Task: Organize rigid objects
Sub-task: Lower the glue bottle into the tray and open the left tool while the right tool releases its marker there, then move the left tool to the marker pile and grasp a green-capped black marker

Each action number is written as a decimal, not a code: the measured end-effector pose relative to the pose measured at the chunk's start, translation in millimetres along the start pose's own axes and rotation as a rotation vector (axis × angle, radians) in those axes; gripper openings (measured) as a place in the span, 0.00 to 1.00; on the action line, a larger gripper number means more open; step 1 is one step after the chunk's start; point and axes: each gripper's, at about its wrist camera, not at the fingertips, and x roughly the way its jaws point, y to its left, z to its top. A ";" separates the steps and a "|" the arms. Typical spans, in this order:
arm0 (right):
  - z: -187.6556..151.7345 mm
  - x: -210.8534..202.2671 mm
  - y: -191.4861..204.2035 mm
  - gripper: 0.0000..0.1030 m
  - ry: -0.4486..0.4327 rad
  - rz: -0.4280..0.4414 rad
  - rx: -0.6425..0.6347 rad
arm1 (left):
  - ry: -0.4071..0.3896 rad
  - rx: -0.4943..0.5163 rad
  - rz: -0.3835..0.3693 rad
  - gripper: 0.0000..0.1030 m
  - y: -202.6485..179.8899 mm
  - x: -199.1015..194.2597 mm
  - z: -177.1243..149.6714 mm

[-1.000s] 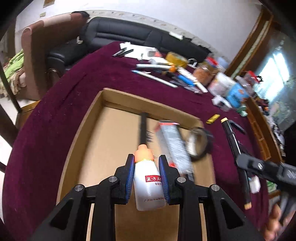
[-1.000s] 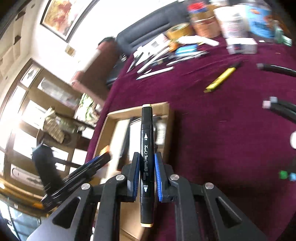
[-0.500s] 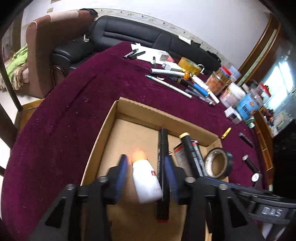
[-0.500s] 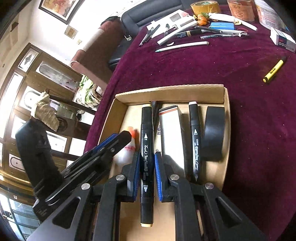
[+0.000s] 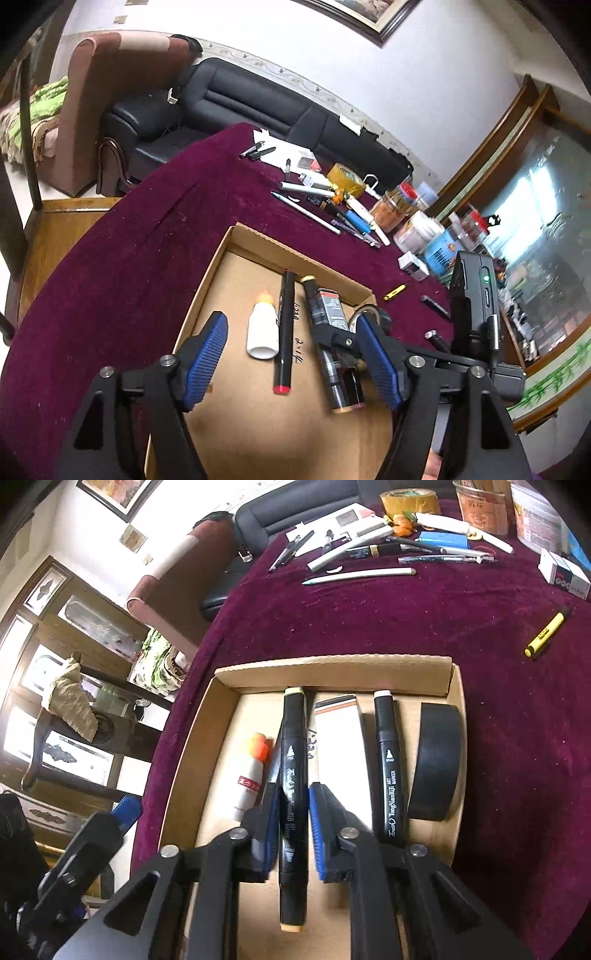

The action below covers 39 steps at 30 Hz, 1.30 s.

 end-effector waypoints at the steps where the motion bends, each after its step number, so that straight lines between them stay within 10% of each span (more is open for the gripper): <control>1: -0.3 -4.5 0.4 0.30 -0.012 0.003 -0.007 | -0.001 -0.012 -0.006 0.73 1.6 -3.0 -1.5; 11: -7.8 -88.5 -28.0 0.51 -0.183 0.026 -0.016 | -0.020 -0.040 -0.008 0.76 -7.5 -27.5 -27.5; 20: -48.4 -177.1 -145.7 0.54 -0.335 -0.086 0.147 | -0.104 0.128 0.125 0.82 -75.3 -45.8 -76.3; 28: -94.3 -250.3 -271.4 0.54 -0.460 -0.212 0.402 | 0.103 0.328 -0.074 0.84 -160.4 -5.7 -133.7; 39: -94.1 -246.5 -356.1 0.54 -0.442 -0.265 0.529 | 0.255 0.331 -0.086 0.84 -198.2 22.4 -166.8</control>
